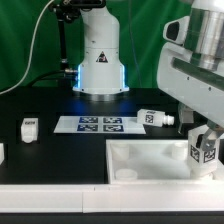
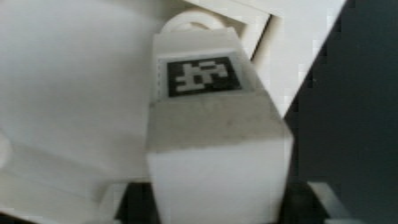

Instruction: Assemble one leg

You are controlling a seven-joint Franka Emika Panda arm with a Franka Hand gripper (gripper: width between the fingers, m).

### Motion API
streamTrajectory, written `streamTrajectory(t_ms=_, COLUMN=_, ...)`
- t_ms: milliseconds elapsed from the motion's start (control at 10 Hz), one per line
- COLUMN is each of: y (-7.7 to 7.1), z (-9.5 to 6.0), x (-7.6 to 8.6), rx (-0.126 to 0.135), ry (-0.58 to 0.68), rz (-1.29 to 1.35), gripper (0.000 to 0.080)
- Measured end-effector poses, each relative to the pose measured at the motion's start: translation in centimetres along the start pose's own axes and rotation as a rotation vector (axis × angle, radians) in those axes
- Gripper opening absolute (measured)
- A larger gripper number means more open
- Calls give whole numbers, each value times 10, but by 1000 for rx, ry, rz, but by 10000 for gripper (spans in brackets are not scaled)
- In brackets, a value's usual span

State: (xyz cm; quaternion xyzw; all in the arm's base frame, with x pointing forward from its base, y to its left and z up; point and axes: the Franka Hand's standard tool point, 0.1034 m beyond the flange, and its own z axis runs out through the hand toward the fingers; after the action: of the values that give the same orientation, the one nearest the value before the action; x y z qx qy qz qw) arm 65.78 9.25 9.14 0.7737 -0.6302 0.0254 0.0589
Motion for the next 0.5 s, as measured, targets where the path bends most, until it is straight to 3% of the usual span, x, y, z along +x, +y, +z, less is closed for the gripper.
streamTrajectory(t_ms=400, y=11, z=3, x=3, rx=49, ry=28, rz=275, gripper=291)
streamTrajectory(t_ms=500, y=13, z=2, x=2, rx=51, ry=35, rz=349, gripper=291)
